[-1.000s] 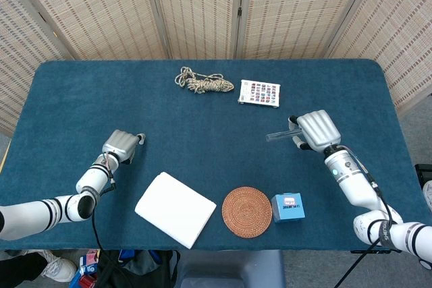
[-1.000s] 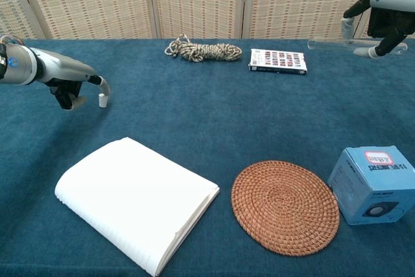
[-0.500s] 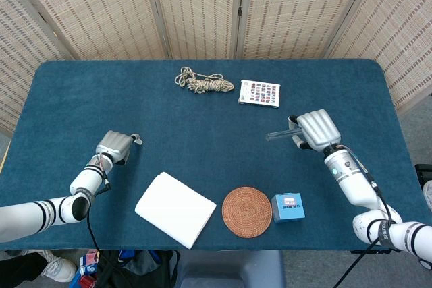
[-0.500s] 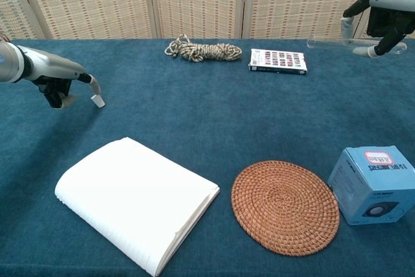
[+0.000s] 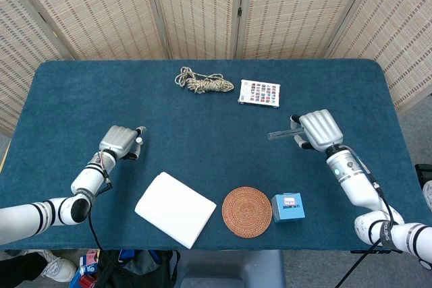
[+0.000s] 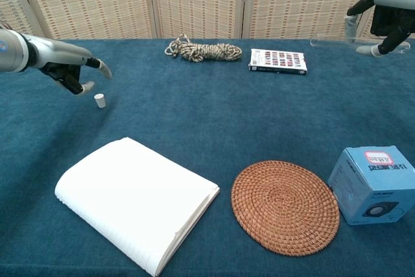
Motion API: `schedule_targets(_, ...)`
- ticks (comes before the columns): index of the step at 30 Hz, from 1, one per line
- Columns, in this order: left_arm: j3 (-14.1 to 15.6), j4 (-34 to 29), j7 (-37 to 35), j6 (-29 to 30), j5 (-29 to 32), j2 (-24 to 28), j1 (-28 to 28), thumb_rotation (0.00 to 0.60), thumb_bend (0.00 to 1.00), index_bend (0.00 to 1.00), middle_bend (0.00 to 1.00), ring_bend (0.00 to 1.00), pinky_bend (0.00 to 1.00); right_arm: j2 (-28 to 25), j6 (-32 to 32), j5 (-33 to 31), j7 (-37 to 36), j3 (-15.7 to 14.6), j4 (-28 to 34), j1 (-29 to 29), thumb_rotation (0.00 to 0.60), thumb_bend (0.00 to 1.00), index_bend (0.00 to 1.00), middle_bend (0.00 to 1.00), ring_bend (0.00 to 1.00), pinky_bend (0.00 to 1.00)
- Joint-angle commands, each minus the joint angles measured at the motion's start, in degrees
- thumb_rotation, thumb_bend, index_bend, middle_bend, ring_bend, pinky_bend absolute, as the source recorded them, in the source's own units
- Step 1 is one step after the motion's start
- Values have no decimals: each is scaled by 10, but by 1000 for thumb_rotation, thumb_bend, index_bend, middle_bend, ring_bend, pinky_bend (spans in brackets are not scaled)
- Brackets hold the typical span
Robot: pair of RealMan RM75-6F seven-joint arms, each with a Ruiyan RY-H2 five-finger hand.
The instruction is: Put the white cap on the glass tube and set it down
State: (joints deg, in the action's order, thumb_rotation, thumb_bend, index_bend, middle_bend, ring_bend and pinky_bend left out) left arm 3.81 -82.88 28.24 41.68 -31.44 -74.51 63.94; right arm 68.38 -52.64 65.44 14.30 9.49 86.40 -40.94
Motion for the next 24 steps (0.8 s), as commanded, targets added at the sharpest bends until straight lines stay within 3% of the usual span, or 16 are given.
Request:
schedule_targets(1, -20, 10, -35, 36, -72, -7, -29, 495, 351, 113, 902, 911, 998, 0, 0, 2, -1, -1, -1, 1, 600, 449, 958, 1000, 1000, 1000)
schedule_targets(6, -32, 39, -57, 59, -132, -24, -50, 373, 258, 109, 842, 840, 998, -2, -3, 6, 1, -2, 3, 4, 600, 449, 958, 1000, 1000, 1000)
schedule_targets(8, -37, 53, -61, 62, -148, -32, -55, 429, 250, 126, 838, 843, 998, -3, -4, 7, 1, -3, 5, 5, 600, 449, 958, 1000, 1000, 1000)
schedule_targets(10, -41, 67, -63, 62, -159, -41, -58, 539, 250, 178, 845, 864, 998, -4, -4, 7, 2, -3, 7, 5, 600, 449, 958, 1000, 1000, 1000)
schedule_targets(12, -45, 83, -65, 53, -161, -49, -59, 598, 250, 249, 865, 896, 998, -5, -4, 6, 3, -2, 8, 6, 600, 448, 958, 1000, 1000, 1000)
schedule_targets(17, -50, 118, -52, 45, -167, -67, -61, 585, 250, 388, 899, 925, 998, -7, -6, 6, 5, -2, 11, 7, 600, 447, 958, 1000, 1000, 1000)
schedule_targets(24, -56, 143, -30, 25, -153, -82, -65, 600, 250, 415, 910, 929, 998, -4, -3, 7, 2, -2, 7, 7, 600, 448, 958, 1000, 1000, 1000)
